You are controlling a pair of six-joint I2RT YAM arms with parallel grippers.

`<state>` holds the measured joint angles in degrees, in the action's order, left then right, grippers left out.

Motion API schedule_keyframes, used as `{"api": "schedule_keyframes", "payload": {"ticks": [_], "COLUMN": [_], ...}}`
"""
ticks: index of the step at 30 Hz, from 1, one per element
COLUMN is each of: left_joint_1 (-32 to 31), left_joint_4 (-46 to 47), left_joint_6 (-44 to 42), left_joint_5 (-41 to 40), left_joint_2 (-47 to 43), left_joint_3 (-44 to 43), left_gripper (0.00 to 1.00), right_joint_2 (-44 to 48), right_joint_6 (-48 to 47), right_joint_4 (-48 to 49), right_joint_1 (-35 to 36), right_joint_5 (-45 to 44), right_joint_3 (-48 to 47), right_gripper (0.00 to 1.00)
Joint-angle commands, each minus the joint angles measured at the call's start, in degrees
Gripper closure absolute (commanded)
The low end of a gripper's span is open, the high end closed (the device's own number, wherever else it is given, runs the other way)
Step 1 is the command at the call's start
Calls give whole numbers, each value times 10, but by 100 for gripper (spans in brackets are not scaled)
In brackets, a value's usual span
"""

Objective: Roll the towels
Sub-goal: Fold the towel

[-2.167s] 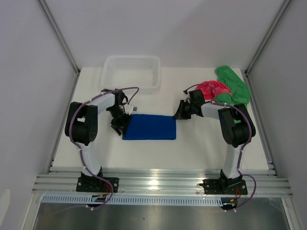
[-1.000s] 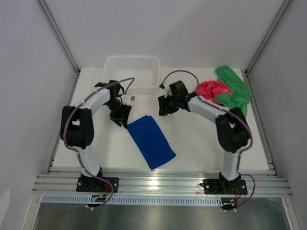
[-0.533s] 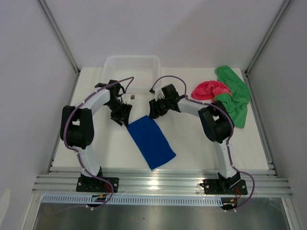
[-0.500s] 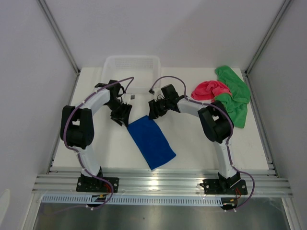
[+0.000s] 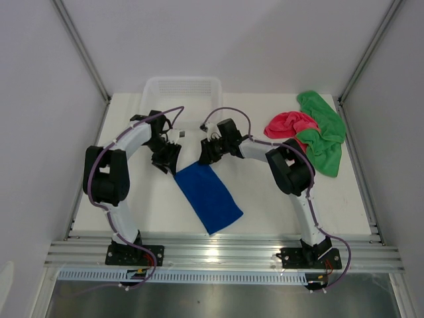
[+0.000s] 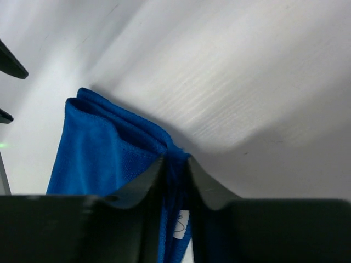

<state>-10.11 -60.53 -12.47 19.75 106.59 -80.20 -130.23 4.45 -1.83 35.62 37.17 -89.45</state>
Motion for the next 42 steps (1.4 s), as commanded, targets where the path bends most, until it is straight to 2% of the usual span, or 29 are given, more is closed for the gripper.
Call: {"api": "schedule_keyframes", "payload": {"ticks": [1,2,5,9,14,17,21,22,26,27,29,31,32,39,42], "left_joint_1": [5,5,5,4,-15,-48,-91,-100,-147,-152,-159,-159,-159,-161,-162], "left_joint_4": [3,3,2,1,-5,-5,-18,-13,15,24,40,40,40,66,48], "left_joint_6": [1,1,-2,-9,-7,-14,-7,-4,9,15,37,54,58,85,98], "left_joint_5": [-1,-3,-4,-7,-3,-5,13,20,24,25,23,22,17,35,10], "left_joint_2": [-28,-29,-28,-25,3,33,94,119,167,173,189,199,202,210,232], "left_joint_3": [0,1,-5,-19,-74,-124,-221,-233,-284,-288,-298,-306,-305,-298,-308], "left_gripper": [53,53,55,56,56,55,54,54,54,53,53,53,53,53,54], "right_joint_2": [-27,-27,-10,37,153,207,241,242,238,239,233,204,193,169,178], "right_joint_6": [7,11,42,107,176,180,172,170,156,152,141,135,131,136,125], "right_joint_4": [-32,-30,-6,45,87,75,74,78,81,87,92,76,69,74,67], "right_joint_1": [-1,-3,-17,-54,-108,-125,-140,-140,-142,-143,-147,-150,-149,-139,-136], "right_joint_5": [-12,-11,-14,-63,-145,-184,-183,-173,-164,-167,-169,-164,-160,-138,-126], "right_joint_3": [5,9,23,89,205,266,326,338,331,330,320,298,286,257,258], "right_gripper": [78,87,100,100,100,100,100,96,70,69,74,89,91,93,94]}}
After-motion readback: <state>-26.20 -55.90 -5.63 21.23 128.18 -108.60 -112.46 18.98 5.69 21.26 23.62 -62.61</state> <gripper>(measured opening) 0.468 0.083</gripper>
